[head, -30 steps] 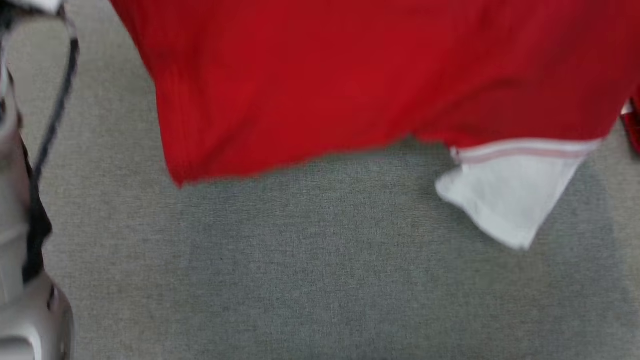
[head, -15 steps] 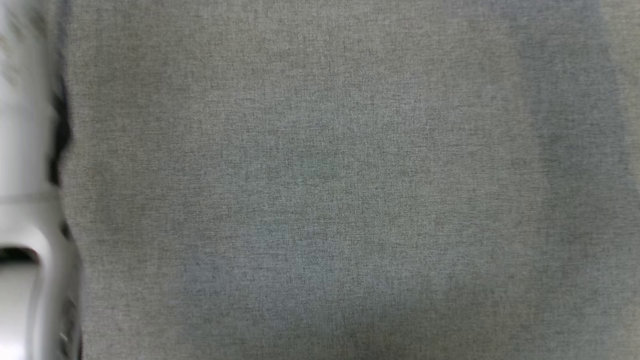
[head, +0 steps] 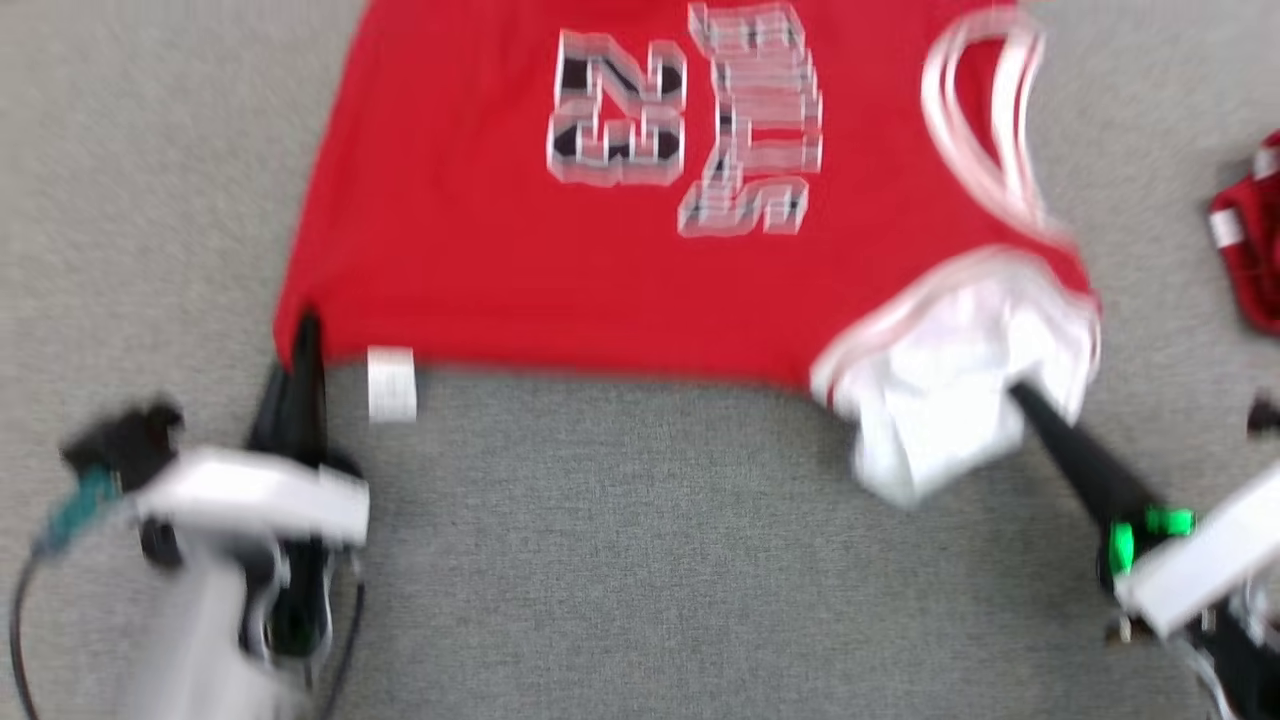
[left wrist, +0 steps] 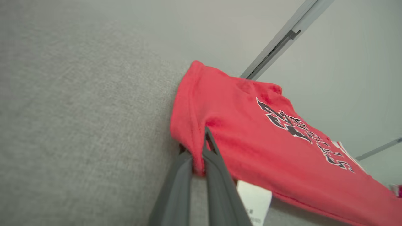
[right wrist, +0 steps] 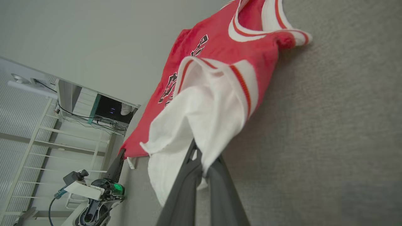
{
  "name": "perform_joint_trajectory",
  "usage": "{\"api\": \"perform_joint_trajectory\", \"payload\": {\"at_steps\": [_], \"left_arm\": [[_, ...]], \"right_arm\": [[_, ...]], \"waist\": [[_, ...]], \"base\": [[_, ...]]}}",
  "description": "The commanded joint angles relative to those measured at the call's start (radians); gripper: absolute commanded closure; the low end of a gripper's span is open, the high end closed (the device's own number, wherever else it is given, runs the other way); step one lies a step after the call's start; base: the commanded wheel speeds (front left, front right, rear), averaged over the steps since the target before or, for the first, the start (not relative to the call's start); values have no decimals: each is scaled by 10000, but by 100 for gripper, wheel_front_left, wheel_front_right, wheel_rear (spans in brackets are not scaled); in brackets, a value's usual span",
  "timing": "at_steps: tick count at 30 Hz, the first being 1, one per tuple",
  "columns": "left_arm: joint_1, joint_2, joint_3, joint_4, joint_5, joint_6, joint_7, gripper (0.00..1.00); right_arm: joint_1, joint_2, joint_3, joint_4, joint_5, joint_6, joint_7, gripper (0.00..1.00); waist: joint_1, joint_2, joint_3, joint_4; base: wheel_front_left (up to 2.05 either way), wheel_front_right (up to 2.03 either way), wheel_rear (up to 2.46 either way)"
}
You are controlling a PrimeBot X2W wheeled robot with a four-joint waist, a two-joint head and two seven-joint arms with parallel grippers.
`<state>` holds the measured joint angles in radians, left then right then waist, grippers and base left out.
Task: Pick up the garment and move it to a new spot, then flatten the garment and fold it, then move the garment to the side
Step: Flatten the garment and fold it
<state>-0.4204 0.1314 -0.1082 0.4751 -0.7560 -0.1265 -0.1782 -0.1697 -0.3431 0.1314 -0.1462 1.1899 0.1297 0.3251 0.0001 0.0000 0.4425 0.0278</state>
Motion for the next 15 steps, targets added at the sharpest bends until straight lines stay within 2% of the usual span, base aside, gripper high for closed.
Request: {"api": "perform_joint_trajectory", "payload": {"at_steps": [1, 4, 8, 9, 12, 15], "left_arm": [[1612, -268, 88, -262, -440, 251, 160, 100], [3691, -420, 73, -1609, -721, 730, 388, 100], [6217, -568, -106, -3150, -1155, 1422, 633, 100], [6217, -568, -106, -3150, -1155, 1422, 633, 100], [7158, -640, -580, -4313, -1244, 1668, 951, 100], [7486, -411, -773, -5405, -1160, 2033, 1558, 100]], "right_arm": [[991, 5, -152, -257, 195, 18, -192, 100], [2772, 14, -298, -468, 460, 18, -373, 100], [4921, -31, -407, -23, 82, 12, -728, 100], [4921, -31, -407, -23, 82, 12, -728, 100], [5703, 19, -486, -126, -59, 13, -1046, 100], [5709, -36, -671, -484, -50, 13, -1147, 100]], "waist": [[-1, 0, -1483, -22], [-1, 0, -2276, -71], [-1, 0, -2872, -5], [-1, 0, -2872, -5], [-1, 0, -2739, 182], [-1, 0, -2675, 234]], "base": [[0, 0, 0], [0, 0, 0], [0, 0, 0], [0, 0, 0], [0, 0, 0], [0, 0, 0]]}}
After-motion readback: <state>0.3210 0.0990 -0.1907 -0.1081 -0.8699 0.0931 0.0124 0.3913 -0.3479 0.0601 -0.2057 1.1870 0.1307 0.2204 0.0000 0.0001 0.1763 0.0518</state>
